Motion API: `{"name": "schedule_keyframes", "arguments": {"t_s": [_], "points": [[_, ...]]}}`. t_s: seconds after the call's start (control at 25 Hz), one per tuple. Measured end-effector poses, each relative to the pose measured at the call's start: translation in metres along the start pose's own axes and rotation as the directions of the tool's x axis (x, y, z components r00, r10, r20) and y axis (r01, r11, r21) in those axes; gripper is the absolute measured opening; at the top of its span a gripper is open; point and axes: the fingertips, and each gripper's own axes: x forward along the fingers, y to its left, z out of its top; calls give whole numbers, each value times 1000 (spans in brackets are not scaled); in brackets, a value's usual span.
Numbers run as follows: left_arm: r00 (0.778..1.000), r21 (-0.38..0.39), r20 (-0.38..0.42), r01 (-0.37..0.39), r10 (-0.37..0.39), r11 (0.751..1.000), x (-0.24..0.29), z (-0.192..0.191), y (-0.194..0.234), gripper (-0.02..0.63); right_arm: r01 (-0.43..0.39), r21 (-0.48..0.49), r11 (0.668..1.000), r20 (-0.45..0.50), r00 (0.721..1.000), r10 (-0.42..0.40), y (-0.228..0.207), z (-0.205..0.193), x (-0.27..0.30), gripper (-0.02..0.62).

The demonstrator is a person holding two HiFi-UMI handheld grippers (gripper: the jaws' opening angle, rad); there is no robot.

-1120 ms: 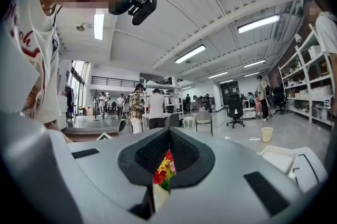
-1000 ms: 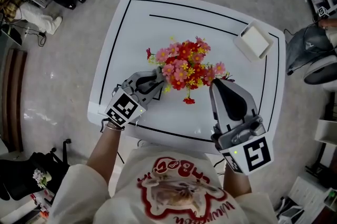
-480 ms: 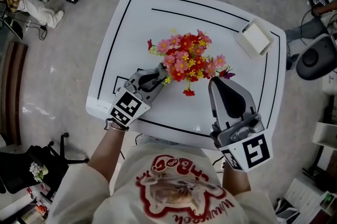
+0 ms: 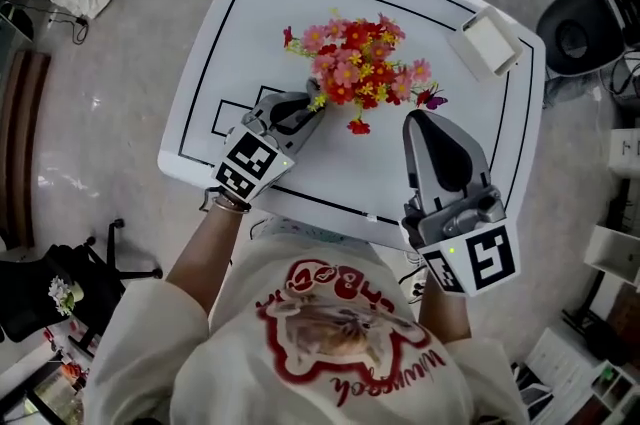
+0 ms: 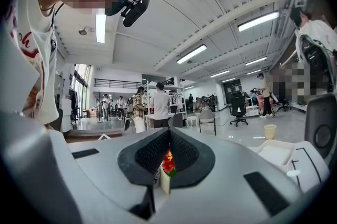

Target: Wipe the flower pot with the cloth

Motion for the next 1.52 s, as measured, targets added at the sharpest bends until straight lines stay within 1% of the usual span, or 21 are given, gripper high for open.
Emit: {"name": "schedule_keyframes", "arguments": {"t_s": [0.36, 0.64, 0.92, 1.08, 1.4, 1.52], "points": [[1000, -21, 12, -18, 18, 1000, 4, 4, -16, 55, -5, -9, 1000, 5, 1000, 5, 6, 2, -15, 0], [1000, -22, 14, -12, 12, 1000, 10, 9, -26, 55, -8, -26, 1000, 15, 1000, 9, 9, 5, -23, 0], [1000, -25, 9, 10, -10, 1000, 17, 10, -36, 55, -4, -29, 1000, 14, 1000, 5, 10, 6, -29, 0], [1000, -10, 16, 24, -24, 1000, 21, 17, -43, 55, -2, -31, 1000, 18, 1000, 3, 9, 8, -31, 0], [999, -3, 24, 44, -44, 999, 26, 22, -52, 55, -7, -33, 999, 20, 1000, 7, 10, 8, -33, 0], [997, 7, 32, 66, -66, 998, 26, 24, -61, 55, -8, -37, 999, 21, 1000, 9, 9, 8, -34, 0]]}}
